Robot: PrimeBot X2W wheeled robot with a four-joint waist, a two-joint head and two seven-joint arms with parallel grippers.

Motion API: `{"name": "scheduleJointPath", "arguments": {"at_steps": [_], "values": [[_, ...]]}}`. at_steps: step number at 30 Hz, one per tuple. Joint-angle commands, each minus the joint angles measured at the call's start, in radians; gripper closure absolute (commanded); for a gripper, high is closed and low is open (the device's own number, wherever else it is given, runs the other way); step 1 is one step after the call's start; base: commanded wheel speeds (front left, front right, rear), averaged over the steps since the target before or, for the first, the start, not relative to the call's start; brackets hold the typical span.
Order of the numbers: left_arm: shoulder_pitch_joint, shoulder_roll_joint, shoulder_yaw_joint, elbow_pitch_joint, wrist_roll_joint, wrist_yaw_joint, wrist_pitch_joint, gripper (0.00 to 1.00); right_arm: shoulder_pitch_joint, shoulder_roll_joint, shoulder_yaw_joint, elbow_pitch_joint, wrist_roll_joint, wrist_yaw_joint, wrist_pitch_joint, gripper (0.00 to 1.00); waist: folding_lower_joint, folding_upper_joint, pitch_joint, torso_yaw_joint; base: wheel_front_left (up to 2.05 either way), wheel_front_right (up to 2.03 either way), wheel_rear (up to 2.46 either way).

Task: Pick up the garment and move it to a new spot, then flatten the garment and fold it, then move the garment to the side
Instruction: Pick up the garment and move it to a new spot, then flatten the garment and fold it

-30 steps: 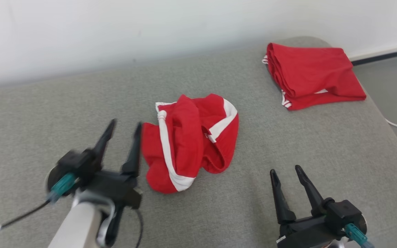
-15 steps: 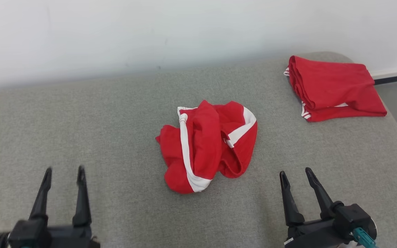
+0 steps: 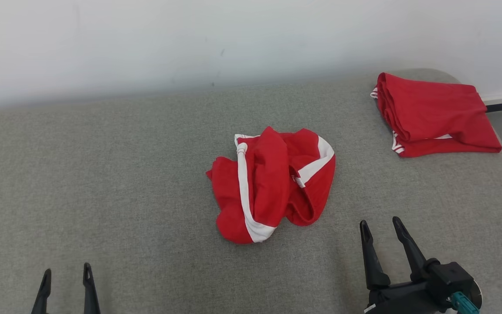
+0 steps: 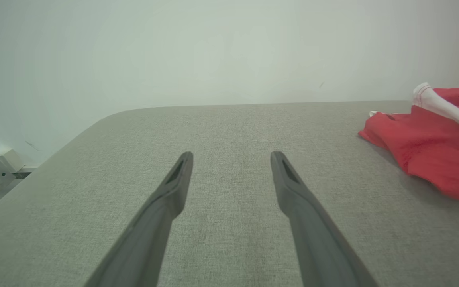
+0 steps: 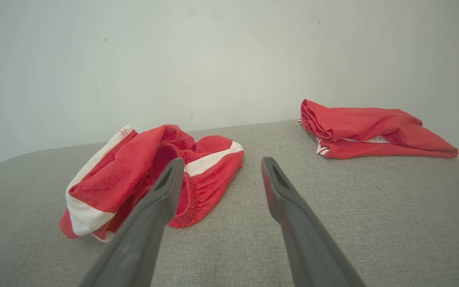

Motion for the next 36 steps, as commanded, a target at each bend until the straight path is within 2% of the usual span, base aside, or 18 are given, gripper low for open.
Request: {"name": "scheduleJointPath", "arguments": {"at_steps": [1, 22, 23, 24, 25, 32, 36], "values": [[0.015, -0.002, 0.009, 0.003, 0.000, 0.003, -0.003, 0.00, 0.007, 0.001, 0.000, 0.001, 0.004, 0.001, 0.000, 0.00, 0.0000, -0.0001, -0.001, 0.004, 0.00, 0.00, 0.00], [0.007, -0.016, 0.005, 0.017, 0.009, 0.002, -0.003, 0.00, 0.002, 0.001, 0.003, 0.008, 0.004, 0.001, 0.000, 0.00, 0.0000, -0.0001, 0.001, 0.009, 0.00, 0.00, 0.00], [-0.034, -0.016, -0.016, 0.013, -0.011, -0.007, -0.003, 0.00, -0.005, 0.001, 0.003, 0.008, 0.004, 0.001, 0.000, 0.00, 0.0000, -0.0001, 0.011, 0.008, 0.00, 0.00, 0.00], [-0.235, -0.015, -0.122, 0.076, -0.050, -0.052, -0.003, 0.00, -0.036, 0.001, 0.029, 0.016, 0.021, 0.001, 0.000, 0.00, 0.0000, -0.0001, 0.032, -0.023, 0.00, 0.00, 0.00], [-0.279, -0.016, -0.150, 0.116, -0.048, -0.060, -0.003, 0.00, -0.043, 0.001, 0.037, 0.016, 0.028, 0.001, 0.000, 0.00, 0.0000, -0.0001, 0.036, -0.042, 0.00, 0.00, 0.00], [-0.441, -0.003, -0.258, 0.291, -0.024, -0.078, -0.003, 0.00, -0.047, 0.001, 0.061, 0.021, 0.055, 0.001, 0.000, 0.00, 0.0000, -0.0001, 0.055, -0.122, 0.00, 0.00, 0.00], [-0.520, 0.009, -0.303, 0.419, -0.046, -0.079, -0.003, 0.00, -0.060, 0.001, 0.067, 0.026, 0.071, 0.001, 0.000, 0.00, 0.0000, -0.0001, 0.072, -0.174, 0.00, 0.00, 0.00]]}}
